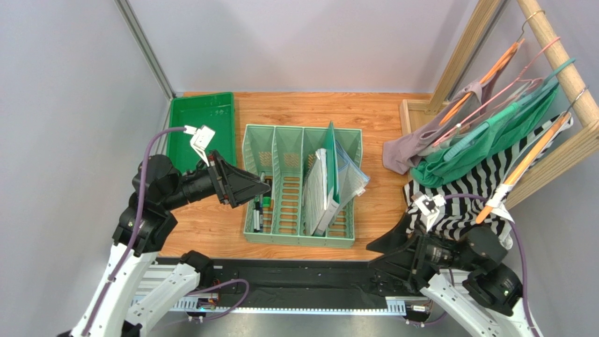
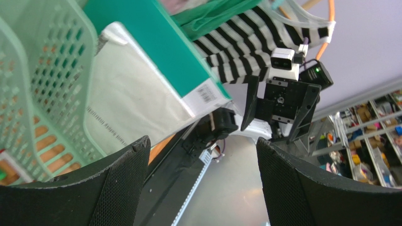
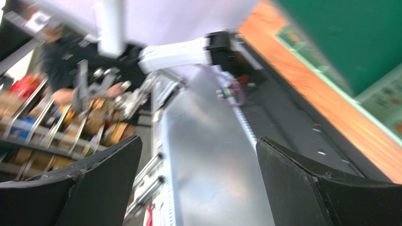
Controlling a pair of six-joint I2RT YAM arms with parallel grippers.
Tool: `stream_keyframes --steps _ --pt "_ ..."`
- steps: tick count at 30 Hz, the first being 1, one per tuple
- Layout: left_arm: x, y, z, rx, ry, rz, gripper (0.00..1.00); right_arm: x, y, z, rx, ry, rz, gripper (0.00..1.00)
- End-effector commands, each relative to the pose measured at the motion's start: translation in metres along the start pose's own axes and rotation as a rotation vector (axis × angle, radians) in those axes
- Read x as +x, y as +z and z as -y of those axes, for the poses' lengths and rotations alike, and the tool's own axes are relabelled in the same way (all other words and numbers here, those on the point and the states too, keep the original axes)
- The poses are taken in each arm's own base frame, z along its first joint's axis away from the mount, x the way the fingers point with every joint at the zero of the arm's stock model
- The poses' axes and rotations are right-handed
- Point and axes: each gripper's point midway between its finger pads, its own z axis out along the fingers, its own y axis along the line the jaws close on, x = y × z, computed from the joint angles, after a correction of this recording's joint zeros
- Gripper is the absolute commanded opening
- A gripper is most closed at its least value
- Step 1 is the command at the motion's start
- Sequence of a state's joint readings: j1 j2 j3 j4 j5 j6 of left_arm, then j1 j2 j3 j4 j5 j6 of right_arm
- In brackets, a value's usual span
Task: Remove the tank top from the hanger
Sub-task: Pick up the hanger from the clothesline.
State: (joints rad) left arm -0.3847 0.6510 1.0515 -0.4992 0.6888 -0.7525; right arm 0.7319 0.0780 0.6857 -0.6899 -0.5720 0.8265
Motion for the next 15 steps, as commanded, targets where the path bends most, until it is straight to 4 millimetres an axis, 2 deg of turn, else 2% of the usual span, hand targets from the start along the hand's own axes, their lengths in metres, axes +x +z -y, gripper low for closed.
stream_keyframes --steps 1,8,11,12,15 --pt "-0.026 0.006 0.055 0.159 0.122 0.055 0.87 -0.009 -0.022 -0.082 -0.268 -0.129 -0.079 1.00" --pt "-0.017 0.035 0.063 0.184 0.130 0.020 0.87 0.002 -0.037 -0.109 -0.354 -0.123 -0.218 1.00" --pt "-0.014 0.040 0.067 0.193 0.133 0.001 0.86 0.011 -0.034 -0.095 -0.311 -0.069 -0.252 1.00" --pt "-0.015 0.039 0.069 0.199 0.137 0.004 0.86 0.022 -0.032 -0.080 -0.277 -0.029 -0.277 1.00" --pt "-0.018 0.040 0.073 0.204 0.147 0.010 0.86 0.042 -0.030 -0.055 -0.232 0.043 -0.308 1.00"
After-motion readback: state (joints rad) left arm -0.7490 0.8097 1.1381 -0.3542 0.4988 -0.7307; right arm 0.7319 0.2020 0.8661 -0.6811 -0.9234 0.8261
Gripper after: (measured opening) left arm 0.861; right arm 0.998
